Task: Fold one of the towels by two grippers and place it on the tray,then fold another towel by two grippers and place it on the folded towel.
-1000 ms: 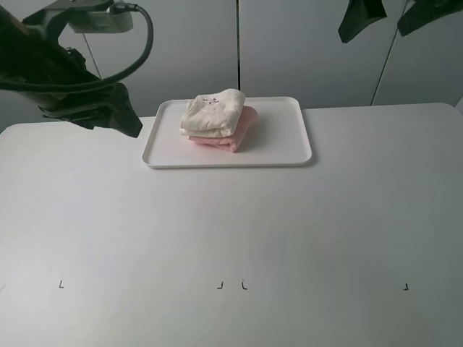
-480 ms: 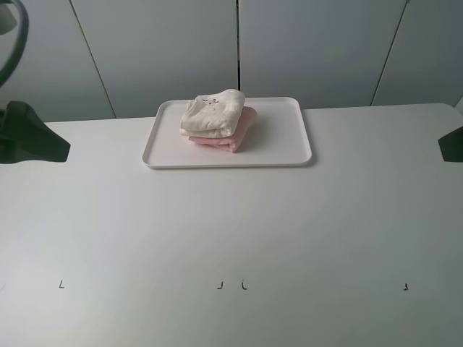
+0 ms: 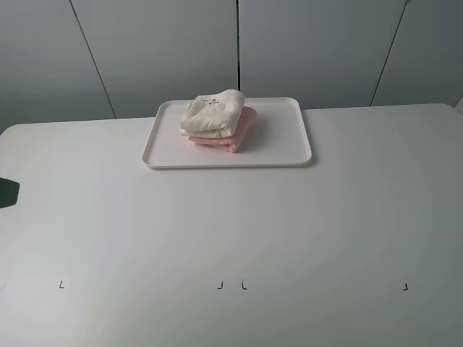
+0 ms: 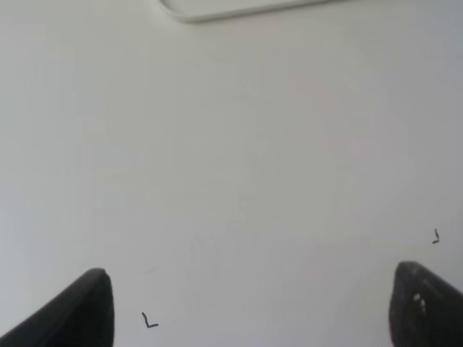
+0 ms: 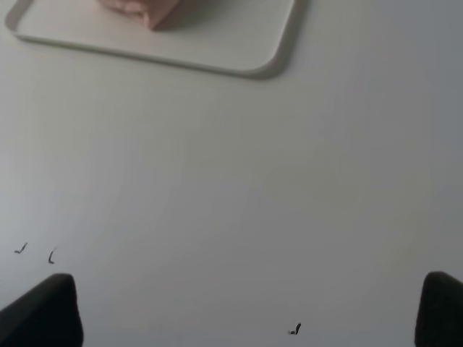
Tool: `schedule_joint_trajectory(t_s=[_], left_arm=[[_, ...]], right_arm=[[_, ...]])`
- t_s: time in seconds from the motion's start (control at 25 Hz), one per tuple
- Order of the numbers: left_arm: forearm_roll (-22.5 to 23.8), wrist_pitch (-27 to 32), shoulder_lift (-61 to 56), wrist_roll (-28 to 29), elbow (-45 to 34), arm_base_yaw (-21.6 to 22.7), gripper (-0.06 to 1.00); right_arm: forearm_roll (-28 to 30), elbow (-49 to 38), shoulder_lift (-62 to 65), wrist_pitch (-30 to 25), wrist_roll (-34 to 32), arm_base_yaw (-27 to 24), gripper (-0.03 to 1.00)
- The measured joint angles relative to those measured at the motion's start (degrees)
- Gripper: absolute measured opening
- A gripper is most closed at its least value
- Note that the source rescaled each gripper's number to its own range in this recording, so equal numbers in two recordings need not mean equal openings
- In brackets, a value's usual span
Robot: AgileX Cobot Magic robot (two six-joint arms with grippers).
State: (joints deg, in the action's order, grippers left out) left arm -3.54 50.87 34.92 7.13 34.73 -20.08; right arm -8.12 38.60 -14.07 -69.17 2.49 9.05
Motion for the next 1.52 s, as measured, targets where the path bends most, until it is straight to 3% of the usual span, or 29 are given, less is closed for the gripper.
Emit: schedule_joint_trajectory(t_s=[0.28, 0.68, 0.92, 1.08, 1.52], left_arm=[[2.51, 2.45, -16.91, 0.43, -3.52, 0.00, 0.98], [10.68, 12.93, -33.10, 8.04, -4.25, 0.00, 0.98], [13.29, 13.25, -34.49, 9.83, -4.25, 0.00, 0.98], [13.87, 12.93, -34.49, 9.83, -4.90, 0.00, 0.98], [14.29, 12.63, -34.92, 7.93, -4.90, 0.00, 0.98]], right_arm=[[0.96, 0.00, 8.47, -0.75, -0.14, 0.00, 1.00], [3.88, -0.35, 13.92, -0.99, 2.56, 0.00, 1.00], [-0.49, -6.68, 13.92, -1.07, 7.15, 0.00, 1.00], [-1.51, -8.19, 13.92, 2.80, 9.52, 0.00, 1.00], [-1.51, -9.13, 13.92, 5.75, 9.98, 0.00, 1.00]])
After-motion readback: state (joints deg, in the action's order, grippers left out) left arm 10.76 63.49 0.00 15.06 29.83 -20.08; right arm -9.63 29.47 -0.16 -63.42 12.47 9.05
